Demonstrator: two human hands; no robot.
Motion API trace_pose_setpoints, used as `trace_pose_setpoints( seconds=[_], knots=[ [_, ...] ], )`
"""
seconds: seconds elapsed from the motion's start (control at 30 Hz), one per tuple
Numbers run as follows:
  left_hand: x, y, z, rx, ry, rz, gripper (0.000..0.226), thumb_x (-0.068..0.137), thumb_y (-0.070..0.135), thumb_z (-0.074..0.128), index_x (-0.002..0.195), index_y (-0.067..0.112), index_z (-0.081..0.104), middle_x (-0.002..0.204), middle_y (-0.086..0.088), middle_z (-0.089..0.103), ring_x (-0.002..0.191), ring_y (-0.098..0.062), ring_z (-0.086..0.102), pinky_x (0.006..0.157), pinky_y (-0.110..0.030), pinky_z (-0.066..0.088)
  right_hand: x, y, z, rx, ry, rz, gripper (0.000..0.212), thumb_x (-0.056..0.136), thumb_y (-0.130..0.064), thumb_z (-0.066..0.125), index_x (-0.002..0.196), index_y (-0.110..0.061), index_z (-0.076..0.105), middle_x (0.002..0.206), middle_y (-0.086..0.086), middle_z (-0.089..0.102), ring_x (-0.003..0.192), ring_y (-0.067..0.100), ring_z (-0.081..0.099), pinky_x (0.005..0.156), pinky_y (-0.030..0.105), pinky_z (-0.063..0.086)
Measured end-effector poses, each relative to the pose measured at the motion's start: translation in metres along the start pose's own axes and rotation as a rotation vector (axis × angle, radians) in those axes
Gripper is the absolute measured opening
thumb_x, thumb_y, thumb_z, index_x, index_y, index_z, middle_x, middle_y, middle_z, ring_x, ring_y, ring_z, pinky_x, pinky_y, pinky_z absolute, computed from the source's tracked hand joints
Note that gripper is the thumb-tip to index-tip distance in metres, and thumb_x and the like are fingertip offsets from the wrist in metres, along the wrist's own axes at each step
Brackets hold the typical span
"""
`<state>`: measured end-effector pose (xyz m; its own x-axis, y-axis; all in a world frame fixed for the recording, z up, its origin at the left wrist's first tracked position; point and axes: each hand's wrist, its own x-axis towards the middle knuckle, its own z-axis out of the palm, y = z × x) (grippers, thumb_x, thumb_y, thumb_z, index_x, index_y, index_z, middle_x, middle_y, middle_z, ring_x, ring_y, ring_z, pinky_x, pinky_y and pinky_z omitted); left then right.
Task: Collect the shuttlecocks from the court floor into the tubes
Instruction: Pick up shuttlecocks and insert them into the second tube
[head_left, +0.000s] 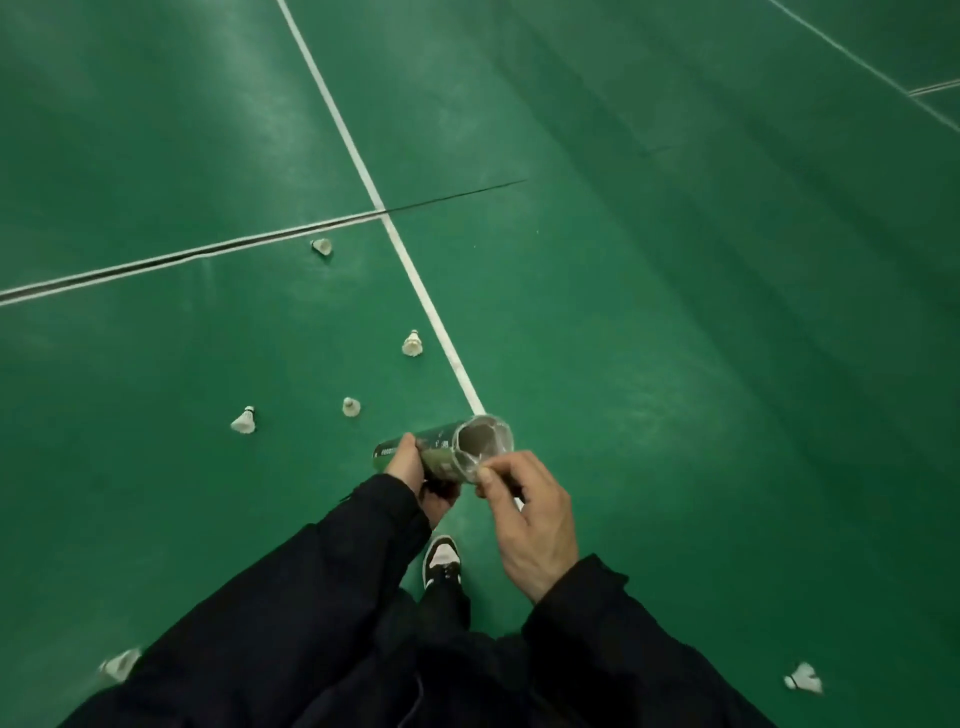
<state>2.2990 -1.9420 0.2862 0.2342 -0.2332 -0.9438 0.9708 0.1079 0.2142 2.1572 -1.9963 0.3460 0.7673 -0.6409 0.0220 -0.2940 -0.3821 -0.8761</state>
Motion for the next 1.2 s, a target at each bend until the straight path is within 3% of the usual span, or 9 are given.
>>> trace_pose_setpoints(
  seconds=[0.07, 0.3, 0.4, 0.53, 0.7, 0.83, 1.0, 1.13, 1.2],
  knots=[
    [0.003, 0.04, 0.041, 0.002, 0.014, 0.0, 0.042, 0.106, 0.038, 0.047, 0.077, 0.009, 0.053, 0.052, -0.01, 0.06, 0.059, -0.022, 0.06, 0.076, -0.033, 0.054, 0.059, -0.008, -0.004, 0.044, 0.017, -0.017, 0.026, 0.098, -0.037, 0.05, 0.088, -0.018, 0.065, 0.087, -0.01, 0.064, 0.082, 0.007, 0.062, 0.071, 0.019, 0.051],
    [0.087, 0.169, 0.141, -0.291, -0.008, 0.032, 0.069, 0.097, 0.065, 0.056, 0.12, 0.0, 0.064, 0.12, -0.015, 0.069, 0.115, -0.027, 0.068, 0.112, -0.042, 0.049, 0.261, 0.006, -0.001, 0.001, -0.162, -0.189, 0.011, 0.09, -0.03, 0.061, 0.091, -0.021, 0.067, 0.097, -0.011, 0.064, 0.092, -0.002, 0.06, 0.08, 0.011, 0.049],
    [0.125, 0.223, 0.182, -0.436, 0.01, 0.04, 0.067, 0.097, 0.062, 0.06, 0.127, 0.002, 0.061, 0.12, -0.012, 0.069, 0.106, -0.025, 0.069, 0.099, -0.039, 0.057, 0.355, 0.023, 0.008, -0.018, -0.235, -0.227, 0.01, 0.09, -0.031, 0.06, 0.093, -0.024, 0.067, 0.097, -0.012, 0.064, 0.094, -0.004, 0.06, 0.083, 0.01, 0.049],
    [0.143, 0.286, 0.233, -0.522, 0.065, 0.118, 0.039, 0.099, 0.055, 0.06, 0.094, 0.016, 0.06, 0.095, -0.011, 0.062, 0.08, -0.022, 0.06, 0.068, -0.035, 0.054, 0.468, 0.018, 0.012, -0.043, -0.382, -0.217, 0.005, 0.083, -0.024, 0.062, 0.08, -0.026, 0.058, 0.085, -0.012, 0.061, 0.084, 0.001, 0.058, 0.075, 0.011, 0.045],
    [0.152, 0.352, 0.269, -0.535, -0.12, 0.127, 0.069, 0.088, 0.053, 0.074, 0.134, 0.002, 0.064, 0.136, -0.019, 0.067, 0.127, -0.034, 0.064, 0.109, -0.046, 0.05, 0.576, 0.0, 0.03, -0.114, -0.6, -0.287, 0.007, 0.078, -0.021, 0.062, 0.072, -0.02, 0.058, 0.076, -0.011, 0.058, 0.076, 0.008, 0.054, 0.069, 0.022, 0.048],
    [0.18, 0.409, 0.287, -0.542, -0.154, 0.209, 0.083, 0.075, 0.049, 0.081, 0.139, -0.001, 0.061, 0.142, -0.02, 0.063, 0.129, -0.035, 0.063, 0.116, -0.048, 0.045, 0.649, -0.005, 0.063, -0.116, -0.693, -0.316, 0.01, 0.082, -0.015, 0.066, 0.076, -0.018, 0.059, 0.079, -0.008, 0.058, 0.077, 0.01, 0.054, 0.07, 0.027, 0.049],
    [0.227, 0.5, 0.292, -0.627, -0.083, 0.279, 0.055, 0.094, 0.05, 0.069, 0.124, 0.004, 0.065, 0.126, -0.019, 0.069, 0.11, -0.032, 0.067, 0.11, -0.044, 0.05, 0.737, -0.017, 0.122, -0.073, -0.8, -0.247, 0.016, 0.085, -0.034, 0.059, 0.088, -0.021, 0.067, 0.091, -0.009, 0.064, 0.078, 0.01, 0.058, 0.07, 0.025, 0.051],
    [0.262, 0.584, 0.291, -0.6, -0.008, 0.282, 0.048, 0.096, 0.053, 0.065, 0.107, 0.006, 0.068, 0.088, -0.011, 0.076, 0.071, -0.022, 0.075, 0.063, -0.03, 0.064, 0.808, -0.023, 0.175, -0.064, -0.854, -0.071, 0.02, 0.093, -0.014, 0.067, 0.111, -0.021, 0.073, 0.069, -0.028, 0.06, 0.056, 0.003, 0.049, 0.056, 0.011, 0.037],
    [0.283, 0.625, 0.287, -0.594, 0.06, 0.297, 0.048, 0.096, 0.052, 0.066, 0.111, 0.007, 0.067, 0.092, -0.01, 0.074, 0.075, -0.022, 0.073, 0.061, -0.03, 0.064, 0.845, -0.023, 0.206, -0.074, -0.874, -0.035, 0.022, 0.094, -0.016, 0.067, 0.113, -0.025, 0.073, 0.059, -0.023, 0.056, 0.051, 0.005, 0.043, 0.051, 0.017, 0.034]
  ],
)
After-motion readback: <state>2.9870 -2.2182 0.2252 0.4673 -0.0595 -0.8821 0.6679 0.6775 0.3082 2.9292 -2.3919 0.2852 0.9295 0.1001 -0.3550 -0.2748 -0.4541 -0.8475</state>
